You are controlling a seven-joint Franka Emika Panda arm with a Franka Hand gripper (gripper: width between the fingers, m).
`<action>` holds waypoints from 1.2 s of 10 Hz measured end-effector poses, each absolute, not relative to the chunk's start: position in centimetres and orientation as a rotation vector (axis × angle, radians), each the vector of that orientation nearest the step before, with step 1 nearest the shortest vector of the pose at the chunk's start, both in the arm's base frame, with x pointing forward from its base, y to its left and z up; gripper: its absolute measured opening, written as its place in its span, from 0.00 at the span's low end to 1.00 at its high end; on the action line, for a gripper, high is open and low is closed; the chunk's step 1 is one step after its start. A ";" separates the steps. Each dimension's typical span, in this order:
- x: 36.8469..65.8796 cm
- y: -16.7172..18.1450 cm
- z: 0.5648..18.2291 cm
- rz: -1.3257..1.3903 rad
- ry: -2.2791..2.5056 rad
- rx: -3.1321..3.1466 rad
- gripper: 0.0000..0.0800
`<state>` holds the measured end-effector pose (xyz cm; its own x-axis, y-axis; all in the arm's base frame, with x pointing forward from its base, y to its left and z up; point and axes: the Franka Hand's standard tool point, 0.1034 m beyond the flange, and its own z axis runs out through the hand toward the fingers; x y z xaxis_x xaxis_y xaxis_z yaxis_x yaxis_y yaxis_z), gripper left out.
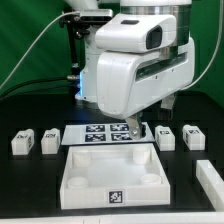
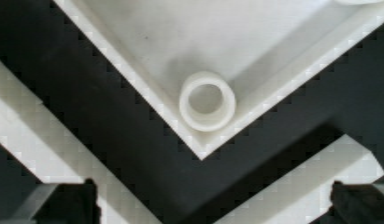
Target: Assemble one leg
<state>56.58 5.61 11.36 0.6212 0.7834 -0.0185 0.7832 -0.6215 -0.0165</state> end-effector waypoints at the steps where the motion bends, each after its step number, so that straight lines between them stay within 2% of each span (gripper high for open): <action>1: 56.6 5.6 11.4 0.037 -1.364 -2.822 0.81; 7: 56.3 5.4 11.2 0.022 -1.510 -2.753 0.81; 10: 49.0 1.7 9.2 0.027 -1.984 -2.428 0.81; 12: 46.0 0.2 7.3 0.020 -2.149 -2.273 0.81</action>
Offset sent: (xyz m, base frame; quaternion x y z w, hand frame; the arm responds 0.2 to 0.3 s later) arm 0.0000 0.0000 0.0000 0.0000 0.0000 0.0000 1.0000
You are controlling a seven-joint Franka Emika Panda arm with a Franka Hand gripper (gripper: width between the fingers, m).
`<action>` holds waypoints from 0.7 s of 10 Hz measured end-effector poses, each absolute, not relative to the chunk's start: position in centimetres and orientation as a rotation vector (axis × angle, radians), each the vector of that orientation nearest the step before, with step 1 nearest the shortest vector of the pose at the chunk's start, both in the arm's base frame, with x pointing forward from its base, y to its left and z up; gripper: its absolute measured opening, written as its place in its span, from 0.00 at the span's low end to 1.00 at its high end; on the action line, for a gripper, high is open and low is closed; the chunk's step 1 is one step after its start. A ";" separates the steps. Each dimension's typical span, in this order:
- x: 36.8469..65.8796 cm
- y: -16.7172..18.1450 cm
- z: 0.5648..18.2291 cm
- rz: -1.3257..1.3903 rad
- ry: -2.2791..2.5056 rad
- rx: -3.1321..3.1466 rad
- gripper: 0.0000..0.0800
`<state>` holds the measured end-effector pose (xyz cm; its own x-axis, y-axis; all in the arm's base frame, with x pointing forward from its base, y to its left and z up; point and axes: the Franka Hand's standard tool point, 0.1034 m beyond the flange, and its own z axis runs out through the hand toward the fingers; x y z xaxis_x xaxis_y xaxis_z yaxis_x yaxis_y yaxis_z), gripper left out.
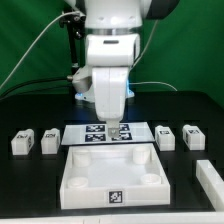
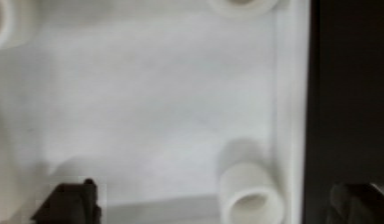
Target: Assemble one leg
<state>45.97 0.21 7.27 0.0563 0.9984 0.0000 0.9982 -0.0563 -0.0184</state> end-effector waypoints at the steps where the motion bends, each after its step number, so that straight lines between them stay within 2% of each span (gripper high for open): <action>1: 44.9 0.1 6.1 0.011 -2.163 -2.255 0.81; 5: 43.6 -0.2 2.3 -0.014 -2.142 -2.260 0.81; 6: 43.8 -0.2 2.1 -0.029 -2.139 -2.271 0.81; 7: 43.8 -0.2 2.2 -0.030 -2.138 -2.272 0.65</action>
Offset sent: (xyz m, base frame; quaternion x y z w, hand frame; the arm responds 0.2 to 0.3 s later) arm -0.0160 0.0021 -0.0372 -0.0113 0.0383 -0.0012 0.9992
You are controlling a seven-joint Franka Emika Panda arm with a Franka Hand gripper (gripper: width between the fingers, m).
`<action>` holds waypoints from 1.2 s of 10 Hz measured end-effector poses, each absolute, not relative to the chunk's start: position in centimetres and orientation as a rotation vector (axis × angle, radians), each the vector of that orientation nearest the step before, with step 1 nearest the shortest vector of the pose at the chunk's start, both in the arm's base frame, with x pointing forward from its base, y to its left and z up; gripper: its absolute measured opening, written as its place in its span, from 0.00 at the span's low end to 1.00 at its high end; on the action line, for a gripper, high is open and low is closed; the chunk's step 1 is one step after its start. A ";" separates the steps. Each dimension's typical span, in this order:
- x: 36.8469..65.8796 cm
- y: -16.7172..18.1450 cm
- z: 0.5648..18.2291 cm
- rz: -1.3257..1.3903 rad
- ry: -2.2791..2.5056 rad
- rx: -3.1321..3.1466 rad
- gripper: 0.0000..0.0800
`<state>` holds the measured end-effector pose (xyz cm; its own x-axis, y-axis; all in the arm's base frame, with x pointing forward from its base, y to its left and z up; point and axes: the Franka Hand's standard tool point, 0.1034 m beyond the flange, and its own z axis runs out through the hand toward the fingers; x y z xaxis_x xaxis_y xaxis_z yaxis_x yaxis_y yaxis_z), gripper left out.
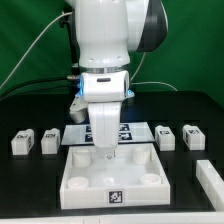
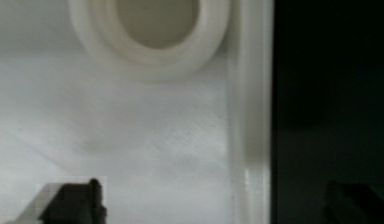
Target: Assemble one leg
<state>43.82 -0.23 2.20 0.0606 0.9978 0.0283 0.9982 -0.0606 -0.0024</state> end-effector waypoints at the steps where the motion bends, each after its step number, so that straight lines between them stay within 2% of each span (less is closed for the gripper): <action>1: 43.8 -0.2 2.2 -0.029 -2.138 -2.272 0.65; 3: 43.8 -0.2 2.1 -0.028 -2.137 -2.272 0.31; 4: 43.8 -0.2 2.1 -0.028 -2.137 -2.272 0.31; 5: 43.8 -0.3 2.1 -0.028 -2.134 -2.275 0.10; 6: 43.8 -0.3 2.1 -0.028 -2.134 -2.275 0.07; 12: 43.8 -0.3 2.1 -0.028 -2.133 -2.276 0.07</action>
Offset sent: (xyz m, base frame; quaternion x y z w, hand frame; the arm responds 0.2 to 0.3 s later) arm 0.0000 0.0000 0.0000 0.0000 0.0000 0.0000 1.0000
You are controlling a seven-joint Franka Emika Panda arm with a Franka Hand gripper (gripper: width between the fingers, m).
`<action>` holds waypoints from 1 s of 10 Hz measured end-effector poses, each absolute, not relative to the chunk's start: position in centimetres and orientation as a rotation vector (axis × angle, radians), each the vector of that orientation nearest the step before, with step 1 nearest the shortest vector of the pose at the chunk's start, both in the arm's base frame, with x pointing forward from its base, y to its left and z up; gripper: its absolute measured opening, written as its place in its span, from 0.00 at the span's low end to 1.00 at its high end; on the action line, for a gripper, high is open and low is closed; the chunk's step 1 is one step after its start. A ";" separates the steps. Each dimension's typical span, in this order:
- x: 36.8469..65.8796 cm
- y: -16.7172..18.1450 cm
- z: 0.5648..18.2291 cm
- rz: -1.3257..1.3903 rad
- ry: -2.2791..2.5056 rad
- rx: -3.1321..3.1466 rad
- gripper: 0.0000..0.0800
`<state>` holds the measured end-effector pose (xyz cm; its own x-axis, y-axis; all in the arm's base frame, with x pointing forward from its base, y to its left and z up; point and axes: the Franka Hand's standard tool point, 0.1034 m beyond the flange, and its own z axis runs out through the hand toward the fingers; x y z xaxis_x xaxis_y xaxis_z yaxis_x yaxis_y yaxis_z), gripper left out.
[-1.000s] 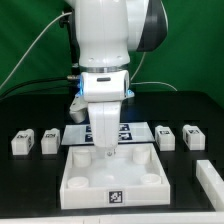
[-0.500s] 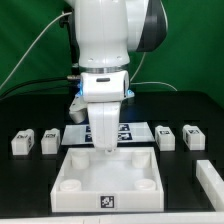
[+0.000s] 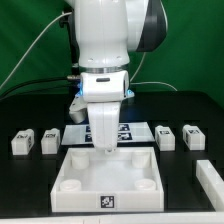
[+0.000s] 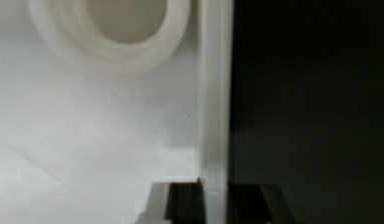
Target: Assemble one leg
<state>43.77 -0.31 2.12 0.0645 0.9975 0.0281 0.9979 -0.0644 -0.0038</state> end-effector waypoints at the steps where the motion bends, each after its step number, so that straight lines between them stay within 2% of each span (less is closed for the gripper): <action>1: 43.9 -0.3 2.2 -0.029 -2.146 -2.266 0.07; 2: 44.6 0.2 2.3 -0.040 -2.188 -2.234 0.07; 6: 47.8 5.7 2.2 -0.120 -2.222 -2.192 0.07; 10: 48.9 6.2 2.2 -0.116 -2.178 -2.229 0.07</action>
Offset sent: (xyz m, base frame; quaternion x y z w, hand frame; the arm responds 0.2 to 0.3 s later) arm 0.0354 0.0617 -0.0004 -0.0290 0.0209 -0.0623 0.9974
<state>48.93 6.25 2.16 0.0221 0.9974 0.0690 0.9991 -0.0246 0.0354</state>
